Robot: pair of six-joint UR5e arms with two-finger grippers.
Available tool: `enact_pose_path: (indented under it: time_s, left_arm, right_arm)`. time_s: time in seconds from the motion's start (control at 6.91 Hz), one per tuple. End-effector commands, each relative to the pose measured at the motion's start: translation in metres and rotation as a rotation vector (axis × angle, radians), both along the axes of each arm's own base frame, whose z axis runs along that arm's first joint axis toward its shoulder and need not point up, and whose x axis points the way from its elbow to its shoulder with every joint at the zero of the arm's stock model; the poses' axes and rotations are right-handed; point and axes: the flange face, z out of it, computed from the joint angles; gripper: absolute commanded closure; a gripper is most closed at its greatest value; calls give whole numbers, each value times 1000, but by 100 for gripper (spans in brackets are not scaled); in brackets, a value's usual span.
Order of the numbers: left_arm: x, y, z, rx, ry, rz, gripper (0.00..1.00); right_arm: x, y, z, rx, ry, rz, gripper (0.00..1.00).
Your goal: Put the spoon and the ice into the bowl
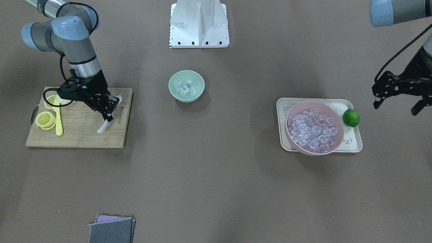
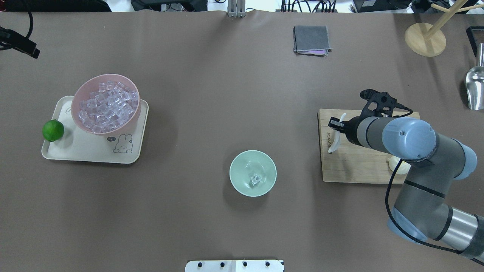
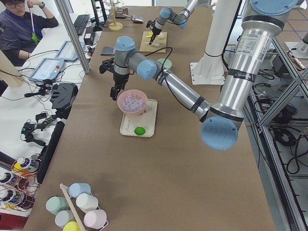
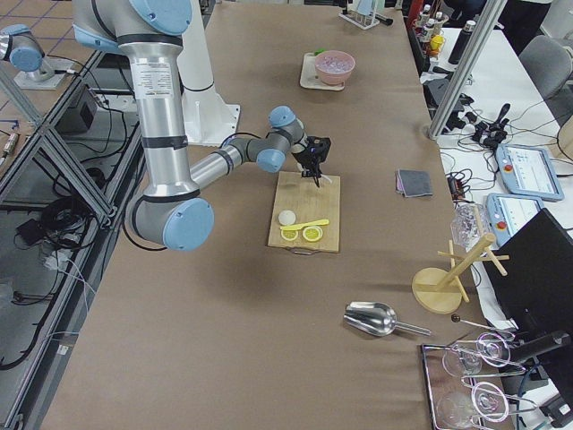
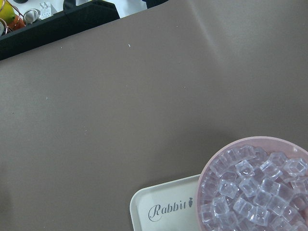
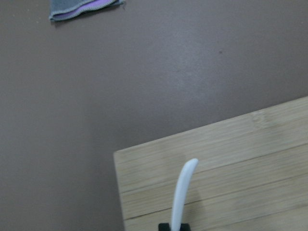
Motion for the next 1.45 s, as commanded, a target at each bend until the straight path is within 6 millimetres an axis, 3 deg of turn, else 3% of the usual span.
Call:
enact_pose_path:
  time_s: [0.0, 0.14, 0.29, 0.43, 0.58, 0.72, 0.87, 1.01, 1.16, 1.3]
  left_arm:
    - [-14, -13, 15, 10, -29, 20, 2]
    - [-39, -26, 32, 19, -33, 53, 2]
    - [-65, -36, 51, 30, -46, 77, 1]
    - [-78, -40, 60, 38, -60, 85, 1]
    - [-79, -41, 62, 40, -63, 90, 1]
    - [-79, -40, 64, 41, -62, 92, 1]
    - [-80, -40, 64, 39, -62, 90, 1]
    - [-80, -39, 62, 45, -61, 90, 1]
    - [-80, -39, 62, 45, -61, 90, 1]
    - [-80, -39, 62, 45, -61, 90, 1]
  right_arm:
    - [1, 5, -67, -155, -89, 133, 100]
    - [-7, 20, -98, -206, -96, 204, 100]
    - [-32, 35, -118, -252, -97, 287, 100]
    - [-57, 52, -138, -274, -90, 352, 100]
    - [-85, 80, -151, -285, -87, 379, 100]
    - [-106, 104, -150, -253, -73, 407, 100]
    - [-130, 119, -153, -228, -51, 421, 100]
    - [-155, 120, -166, -212, -30, 426, 100]
    - [-167, 119, -172, -212, -25, 425, 100]
    - [-168, 119, -171, -205, -16, 422, 60]
